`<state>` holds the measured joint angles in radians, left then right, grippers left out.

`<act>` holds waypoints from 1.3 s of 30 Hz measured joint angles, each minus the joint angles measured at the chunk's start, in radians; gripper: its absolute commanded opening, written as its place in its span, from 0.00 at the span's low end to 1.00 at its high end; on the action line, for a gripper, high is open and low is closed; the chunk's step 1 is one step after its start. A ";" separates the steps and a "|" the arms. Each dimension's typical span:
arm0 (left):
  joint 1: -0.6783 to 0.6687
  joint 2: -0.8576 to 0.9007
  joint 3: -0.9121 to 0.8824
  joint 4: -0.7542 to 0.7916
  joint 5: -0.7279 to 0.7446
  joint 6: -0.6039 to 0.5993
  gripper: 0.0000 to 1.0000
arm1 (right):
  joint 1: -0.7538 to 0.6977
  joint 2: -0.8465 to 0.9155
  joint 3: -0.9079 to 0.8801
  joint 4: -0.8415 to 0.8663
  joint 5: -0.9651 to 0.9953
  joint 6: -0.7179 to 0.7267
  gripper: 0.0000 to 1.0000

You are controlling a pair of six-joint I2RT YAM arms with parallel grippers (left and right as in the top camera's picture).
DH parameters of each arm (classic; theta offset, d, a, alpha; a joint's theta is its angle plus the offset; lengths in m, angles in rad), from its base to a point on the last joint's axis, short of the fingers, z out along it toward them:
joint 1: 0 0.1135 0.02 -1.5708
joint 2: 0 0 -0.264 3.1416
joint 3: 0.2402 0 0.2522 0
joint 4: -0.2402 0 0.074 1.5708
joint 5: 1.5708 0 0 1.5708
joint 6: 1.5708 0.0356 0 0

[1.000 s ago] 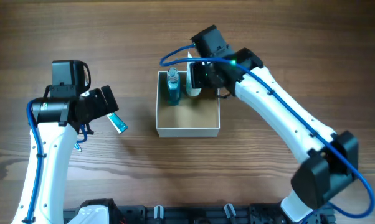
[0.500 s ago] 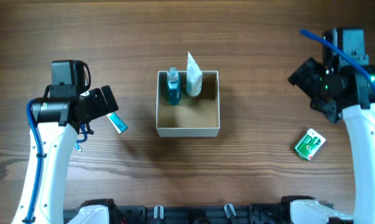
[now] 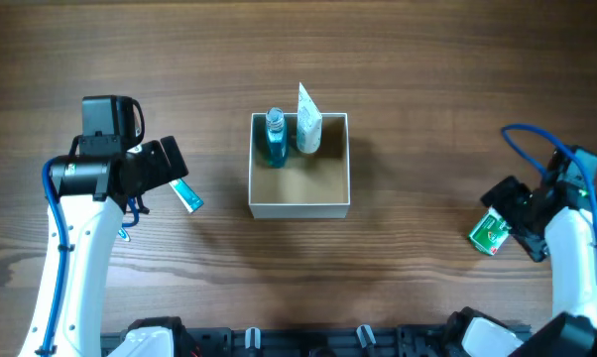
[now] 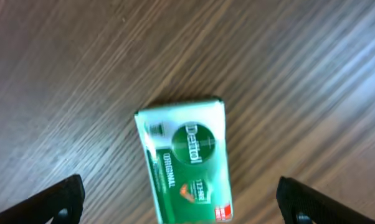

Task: Pack container
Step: 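Move the right gripper to the green Dettol soap and grasp it, then lower the Dettol soap into the box and open the right gripper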

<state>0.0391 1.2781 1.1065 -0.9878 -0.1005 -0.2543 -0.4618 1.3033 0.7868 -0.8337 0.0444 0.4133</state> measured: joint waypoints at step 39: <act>0.000 0.000 0.000 -0.008 0.000 0.000 1.00 | 1.026 0.029 0.417 0.070 -0.118 -0.619 0.04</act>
<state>0.0391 1.2781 1.1065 -0.9958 -0.1005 -0.2543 0.5640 1.3327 1.2037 -0.7639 -0.0738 -0.2058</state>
